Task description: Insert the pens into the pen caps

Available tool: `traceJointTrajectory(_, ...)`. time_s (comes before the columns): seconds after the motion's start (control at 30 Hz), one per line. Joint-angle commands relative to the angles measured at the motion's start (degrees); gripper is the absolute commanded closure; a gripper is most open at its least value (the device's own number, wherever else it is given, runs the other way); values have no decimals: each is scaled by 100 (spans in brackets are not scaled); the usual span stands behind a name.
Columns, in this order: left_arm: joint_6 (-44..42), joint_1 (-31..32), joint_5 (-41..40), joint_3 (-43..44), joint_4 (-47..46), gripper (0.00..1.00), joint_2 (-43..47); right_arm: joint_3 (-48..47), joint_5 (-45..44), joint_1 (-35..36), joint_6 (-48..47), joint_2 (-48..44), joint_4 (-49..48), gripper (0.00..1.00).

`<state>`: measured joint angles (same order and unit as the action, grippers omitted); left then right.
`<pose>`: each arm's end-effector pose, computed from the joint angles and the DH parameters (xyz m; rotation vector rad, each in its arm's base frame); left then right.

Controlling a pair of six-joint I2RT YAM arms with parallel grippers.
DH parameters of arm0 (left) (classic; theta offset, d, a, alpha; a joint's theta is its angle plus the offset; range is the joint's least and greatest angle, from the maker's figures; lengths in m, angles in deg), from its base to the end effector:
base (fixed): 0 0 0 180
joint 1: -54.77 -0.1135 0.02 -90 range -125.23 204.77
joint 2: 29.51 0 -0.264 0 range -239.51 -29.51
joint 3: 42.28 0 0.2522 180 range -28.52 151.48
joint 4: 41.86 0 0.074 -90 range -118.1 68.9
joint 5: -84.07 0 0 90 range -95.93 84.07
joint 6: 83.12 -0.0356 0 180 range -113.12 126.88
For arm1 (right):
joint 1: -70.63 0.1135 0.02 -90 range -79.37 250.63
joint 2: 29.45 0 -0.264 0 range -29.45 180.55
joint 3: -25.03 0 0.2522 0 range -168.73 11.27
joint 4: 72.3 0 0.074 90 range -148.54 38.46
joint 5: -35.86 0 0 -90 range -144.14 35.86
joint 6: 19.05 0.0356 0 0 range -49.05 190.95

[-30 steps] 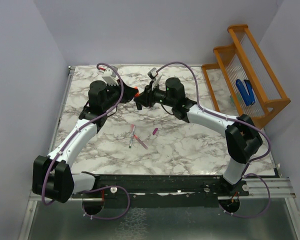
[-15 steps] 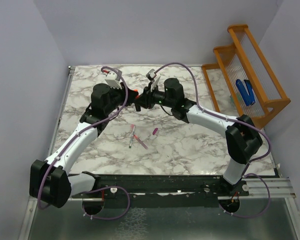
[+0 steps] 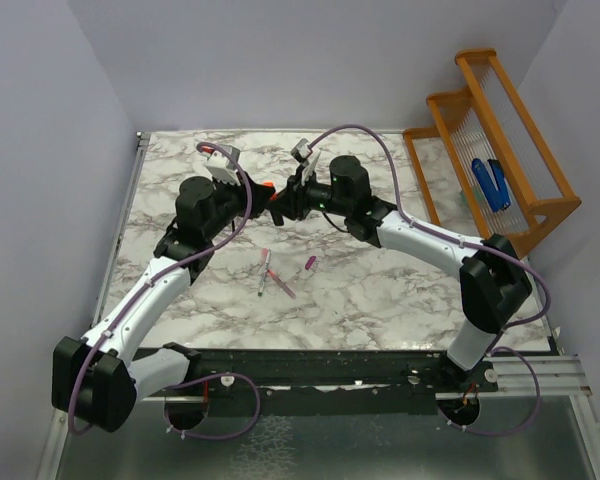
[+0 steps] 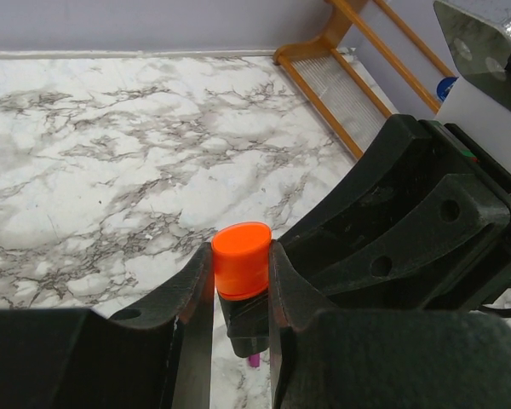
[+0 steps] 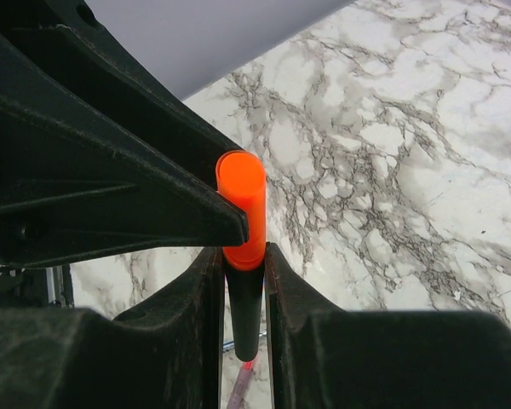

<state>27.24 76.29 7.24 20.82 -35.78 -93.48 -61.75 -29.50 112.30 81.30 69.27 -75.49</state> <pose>0.2428 -0.1045 0.3337 0.1949 1.7334 -0.7362 0.2978 0.2849 0.3061 -0.8073 1.6355 1.0263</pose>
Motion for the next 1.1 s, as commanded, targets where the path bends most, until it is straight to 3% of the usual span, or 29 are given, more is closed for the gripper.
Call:
traceJointTrajectory(0.0,168,43,359,-346,454,100,27,-171,-274,-144,-96,-239,-369,100)
traceJointTrajectory(0.6,831,281,15,-884,302,100,198,-151,-669,-150,79,-339,-1127,100)
traceJointTrajectory(1.07,590,406,-32,-916,544,100,262,-322,-799,-240,-7,-462,-1258,100)
